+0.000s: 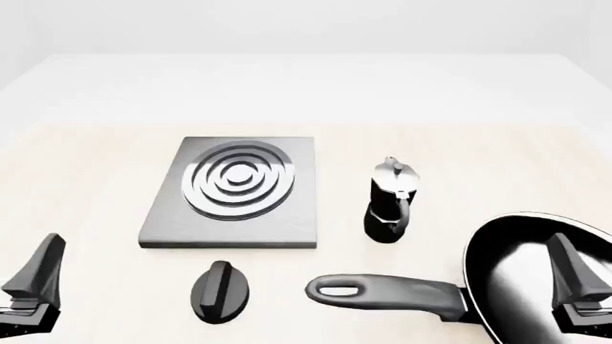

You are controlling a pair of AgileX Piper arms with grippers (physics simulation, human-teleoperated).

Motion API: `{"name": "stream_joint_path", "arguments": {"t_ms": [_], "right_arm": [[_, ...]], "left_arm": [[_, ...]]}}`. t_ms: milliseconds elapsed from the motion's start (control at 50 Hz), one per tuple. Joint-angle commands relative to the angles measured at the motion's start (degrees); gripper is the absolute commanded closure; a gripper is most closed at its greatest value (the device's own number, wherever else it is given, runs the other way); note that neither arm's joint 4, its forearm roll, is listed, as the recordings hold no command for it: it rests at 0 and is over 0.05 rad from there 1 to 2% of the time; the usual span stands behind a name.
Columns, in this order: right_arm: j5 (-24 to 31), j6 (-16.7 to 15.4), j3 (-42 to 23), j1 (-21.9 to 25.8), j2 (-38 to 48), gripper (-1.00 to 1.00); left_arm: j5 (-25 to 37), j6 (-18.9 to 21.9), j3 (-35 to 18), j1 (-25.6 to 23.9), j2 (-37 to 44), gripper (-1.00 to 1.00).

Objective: Put the frying pan on the stove.

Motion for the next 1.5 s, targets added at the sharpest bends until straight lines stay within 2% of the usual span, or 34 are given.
{"name": "stream_joint_path", "arguments": {"t_ms": [20,260,320,400,500,540,620,720,760,780,800,840,900,940,980,1040,1080,1140,1180,1260,1280,1320,1380,1420,1500], "right_arm": [[0.0,-0.2,-0.2,0.0,0.2,-1.00],[0.1,-0.2,-0.2,0.0,0.1,-1.00],[0.0,-0.2,-0.2,0.0,0.2,-1.00],[0.0,-0.2,-0.2,0.0,0.2,-1.00],[0.0,-0.2,-0.2,0.0,0.2,-1.00],[0.0,-0.2,-0.2,0.0,0.2,-1.00],[0.0,-0.2,-0.2,0.0,0.2,-1.00],[-0.1,-0.2,-0.2,0.0,0.3,-1.00],[-0.2,-0.2,-0.2,0.0,0.3,-1.00],[-0.2,-0.2,-0.2,0.0,0.3,-1.00],[-0.2,-0.2,-0.2,0.0,0.4,-1.00],[-0.3,-0.2,-0.2,0.0,0.4,-1.00],[-0.3,-0.2,-0.2,0.0,0.4,-1.00],[-0.3,-0.2,-0.2,0.0,0.5,-1.00],[-0.3,-0.3,-0.2,0.0,0.5,-1.00],[-0.2,-0.3,-0.2,0.0,0.4,-1.00],[-0.2,-0.3,-0.2,0.0,0.4,-1.00],[-0.1,-0.3,-0.2,0.0,0.3,-1.00],[0.0,-0.3,-0.2,0.0,0.2,-1.00],[0.4,-0.2,-0.4,-0.1,-0.1,-1.00],[0.4,-0.3,-0.4,-0.1,-0.1,-1.00],[0.4,-0.2,-0.4,-0.1,-0.1,-1.00],[0.4,-0.3,-0.4,-0.1,-0.1,-1.00],[0.4,-0.3,-0.4,-0.1,-0.1,-1.00],[0.4,-0.3,-0.4,-0.1,-0.1,-1.00]], "left_arm": [[-0.3,0.4,-0.2,0.1,0.6,-1.00],[1.1,1.0,-1.0,1.5,-0.1,-1.00],[1.7,-0.9,-2.1,-2.6,2.2,-1.00],[1.3,2.4,-4.4,-6.5,6.5,-1.00],[1.0,2.5,-8.0,-10.6,11.7,-1.00],[-0.5,2.3,-8.9,-14.0,15.4,-1.00],[0.0,4.0,-11.4,-17.2,20.1,-1.00],[4.3,3.5,-16.3,-21.9,24.6,-1.00],[5.3,3.4,-18.4,-25.5,27.2,-1.00],[5.8,1.6,-19.4,-28.1,27.7,-1.00],[7.1,1.0,-20.5,-27.9,27.1,-1.00],[9.0,4.3,-22.8,-28.5,29.6,-1.00],[11.5,5.0,-26.3,-31.4,31.8,-1.00],[12.1,7.8,-28.0,-31.3,35.3,-1.00],[13.1,6.8,-30.2,-32.2,36.1,-1.00],[14.4,8.5,-33.4,-35.5,40.6,-1.00],[15.6,7.4,-35.7,-39.0,43.3,-1.00],[17.7,7.0,-38.5,-41.6,45.3,-1.00],[19.3,5.2,-39.9,-43.3,48.2,-1.00],[22.0,3.9,-42.3,-46.1,48.6,-1.00],[23.5,3.2,-43.4,-48.5,49.3,-1.00],[25.0,5.1,-44.2,-48.3,51.1,-1.00],[27.2,4.8,-45.9,-50.7,51.8,-1.00],[28.5,5.7,-46.7,-50.5,52.8,-1.00],[32.5,6.0,-49.6,-54.5,55.0,-1.00]]}}
